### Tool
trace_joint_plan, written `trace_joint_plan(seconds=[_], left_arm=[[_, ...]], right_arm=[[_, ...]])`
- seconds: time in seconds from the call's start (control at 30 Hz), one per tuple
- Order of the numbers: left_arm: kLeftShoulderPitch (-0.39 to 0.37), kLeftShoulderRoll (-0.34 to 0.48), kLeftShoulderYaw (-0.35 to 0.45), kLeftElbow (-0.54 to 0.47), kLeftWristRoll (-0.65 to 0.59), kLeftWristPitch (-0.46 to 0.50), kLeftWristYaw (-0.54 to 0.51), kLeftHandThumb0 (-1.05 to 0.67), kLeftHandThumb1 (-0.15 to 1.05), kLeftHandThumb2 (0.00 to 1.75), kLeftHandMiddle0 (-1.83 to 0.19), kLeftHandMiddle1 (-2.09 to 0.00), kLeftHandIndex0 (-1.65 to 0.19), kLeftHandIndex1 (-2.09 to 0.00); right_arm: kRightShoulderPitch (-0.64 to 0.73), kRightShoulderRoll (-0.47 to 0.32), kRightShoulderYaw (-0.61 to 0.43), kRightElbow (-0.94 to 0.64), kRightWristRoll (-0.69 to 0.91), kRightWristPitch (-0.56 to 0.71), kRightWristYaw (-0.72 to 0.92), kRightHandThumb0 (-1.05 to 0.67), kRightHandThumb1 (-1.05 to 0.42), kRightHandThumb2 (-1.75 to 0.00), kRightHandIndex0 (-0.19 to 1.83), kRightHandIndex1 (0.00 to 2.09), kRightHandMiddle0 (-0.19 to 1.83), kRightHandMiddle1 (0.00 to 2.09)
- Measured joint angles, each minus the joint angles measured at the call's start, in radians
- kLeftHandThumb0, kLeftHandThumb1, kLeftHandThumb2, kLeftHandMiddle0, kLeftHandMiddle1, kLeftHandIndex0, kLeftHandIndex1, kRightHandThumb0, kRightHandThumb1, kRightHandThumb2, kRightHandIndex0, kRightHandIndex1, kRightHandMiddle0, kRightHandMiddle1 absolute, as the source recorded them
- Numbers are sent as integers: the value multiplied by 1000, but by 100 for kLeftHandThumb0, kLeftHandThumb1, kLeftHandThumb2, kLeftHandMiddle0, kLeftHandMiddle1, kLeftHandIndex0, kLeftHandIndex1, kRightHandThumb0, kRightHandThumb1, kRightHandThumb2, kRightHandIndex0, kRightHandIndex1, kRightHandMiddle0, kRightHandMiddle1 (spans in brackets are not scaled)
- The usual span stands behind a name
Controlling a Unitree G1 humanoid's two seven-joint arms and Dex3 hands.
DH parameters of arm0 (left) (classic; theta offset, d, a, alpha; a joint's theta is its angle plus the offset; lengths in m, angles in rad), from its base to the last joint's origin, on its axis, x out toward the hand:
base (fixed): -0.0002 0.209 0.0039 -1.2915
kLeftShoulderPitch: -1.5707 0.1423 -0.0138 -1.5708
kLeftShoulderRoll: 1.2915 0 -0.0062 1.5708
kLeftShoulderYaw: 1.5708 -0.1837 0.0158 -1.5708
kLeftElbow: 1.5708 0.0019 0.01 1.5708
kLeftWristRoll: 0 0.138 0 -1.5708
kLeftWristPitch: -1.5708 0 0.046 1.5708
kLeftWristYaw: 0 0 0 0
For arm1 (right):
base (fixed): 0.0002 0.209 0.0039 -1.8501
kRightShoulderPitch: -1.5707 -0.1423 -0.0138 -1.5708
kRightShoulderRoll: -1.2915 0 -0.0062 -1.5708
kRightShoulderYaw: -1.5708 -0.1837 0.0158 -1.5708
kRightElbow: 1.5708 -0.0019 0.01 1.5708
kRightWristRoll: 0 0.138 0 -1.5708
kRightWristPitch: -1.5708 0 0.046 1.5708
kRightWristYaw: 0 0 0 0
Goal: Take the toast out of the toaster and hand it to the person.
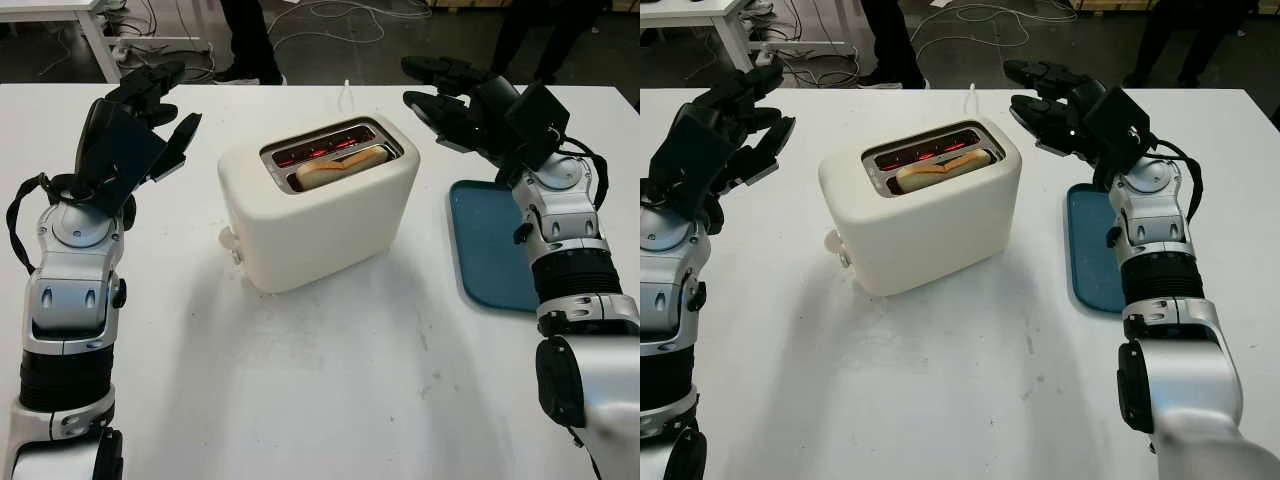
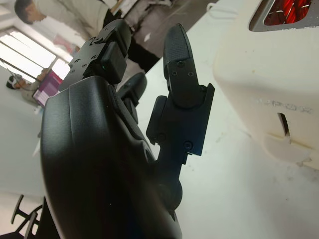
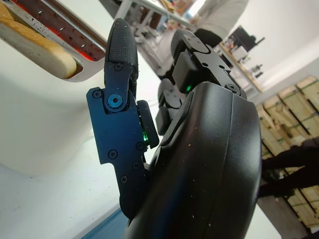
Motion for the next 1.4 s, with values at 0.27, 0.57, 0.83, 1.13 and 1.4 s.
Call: trace_joint_plan(seconds=[0.27,0.57,0.83,1.13,1.4], left_arm=[[0,0,0,0,0,0,0,-44,92,46,0,-84,-32,-16],[0,0,0,0,0,0,-1,-45,92,45,-1,-85,-33,-16],[0,0,0,0,0,0,-1,-45,92,45,0,-85,-32,-16],[0,0,0,0,0,0,-1,-45,92,45,0,-84,-32,-17],[0,0,0,0,0,0,-1,-45,92,45,0,-86,-31,-16]], right_arm=[[0,0,0,11,0,-10,-1,-65,-92,-38,40,1,40,0],[0,0,0,11,0,-10,-5,-63,-92,-38,39,1,40,0],[0,0,0,11,0,-10,-5,-64,-92,-37,39,1,40,0],[0,0,0,11,0,-10,-5,-64,-92,-37,40,1,41,0],[0,1,0,11,0,-11,-5,-62,-92,-39,40,1,41,1]])
